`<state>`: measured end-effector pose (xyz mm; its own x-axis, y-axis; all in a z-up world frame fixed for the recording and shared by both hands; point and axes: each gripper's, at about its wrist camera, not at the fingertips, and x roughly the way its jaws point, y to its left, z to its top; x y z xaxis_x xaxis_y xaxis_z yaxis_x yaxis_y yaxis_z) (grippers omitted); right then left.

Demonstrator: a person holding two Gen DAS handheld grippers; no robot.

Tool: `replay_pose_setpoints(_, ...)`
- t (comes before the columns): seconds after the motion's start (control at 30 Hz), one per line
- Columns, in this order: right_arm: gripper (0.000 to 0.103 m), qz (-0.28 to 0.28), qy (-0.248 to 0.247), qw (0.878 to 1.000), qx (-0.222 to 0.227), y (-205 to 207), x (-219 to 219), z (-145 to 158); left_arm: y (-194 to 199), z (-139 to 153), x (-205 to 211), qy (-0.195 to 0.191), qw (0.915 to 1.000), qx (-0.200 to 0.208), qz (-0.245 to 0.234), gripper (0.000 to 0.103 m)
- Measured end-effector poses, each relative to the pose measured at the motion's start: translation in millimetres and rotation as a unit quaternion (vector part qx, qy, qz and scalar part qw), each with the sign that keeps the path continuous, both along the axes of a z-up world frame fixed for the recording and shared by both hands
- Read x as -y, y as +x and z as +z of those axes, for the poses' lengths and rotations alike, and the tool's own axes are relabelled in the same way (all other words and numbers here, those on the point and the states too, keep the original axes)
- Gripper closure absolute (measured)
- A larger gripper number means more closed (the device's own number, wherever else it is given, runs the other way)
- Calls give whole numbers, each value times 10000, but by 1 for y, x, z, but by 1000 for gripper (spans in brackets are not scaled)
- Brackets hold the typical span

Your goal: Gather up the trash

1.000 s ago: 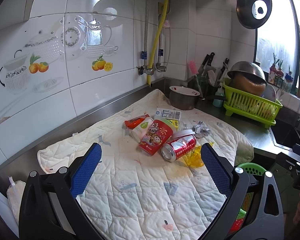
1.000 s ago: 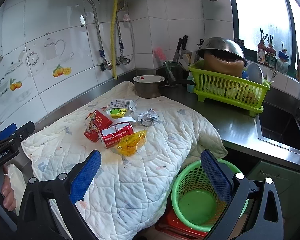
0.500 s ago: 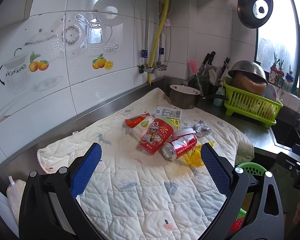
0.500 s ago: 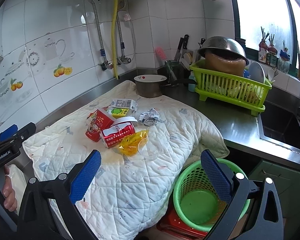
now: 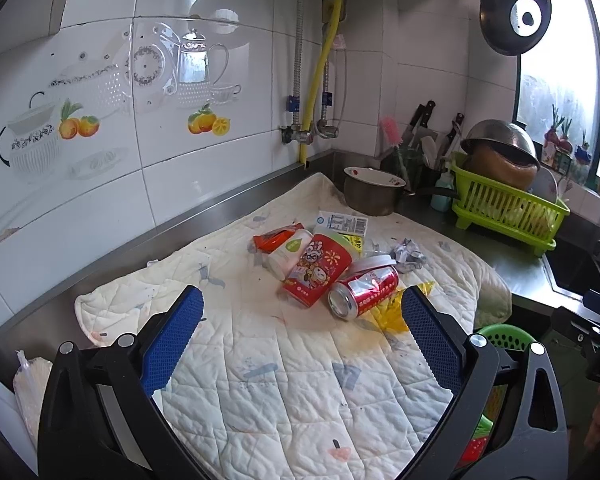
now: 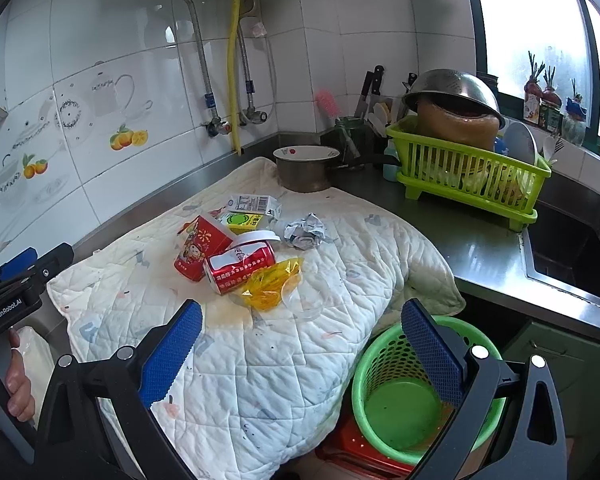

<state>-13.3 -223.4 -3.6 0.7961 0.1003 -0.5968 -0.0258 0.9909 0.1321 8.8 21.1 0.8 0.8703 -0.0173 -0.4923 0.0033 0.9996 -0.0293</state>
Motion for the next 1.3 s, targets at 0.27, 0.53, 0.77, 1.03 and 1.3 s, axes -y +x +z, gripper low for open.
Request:
replay_pose_setpoints(0.27,6,116,-13,9999,-39,9,-3,-6,5,-2,-3,-23,10000,-36,38,5)
replay_pose_setpoints(0.53,6,228,18,9995,-239,31,-10,-23,11,-6,-8,-32,9999,-82,71,5)
replay_pose_setpoints(0.77,7,289,136,9981,-518,62,-18,-47,19,-13,-17,-60,9997,-141,166,5)
replay_pose_setpoints(1.03,11,383,221,9957,-813,97,-20,-82,29,-25,-33,-131,9991,-278,309,6)
replay_pose_setpoints(1.3,17,397,20,9932,-1091,131,-9,-115,43,-40,-36,-198,9982,-491,266,10)
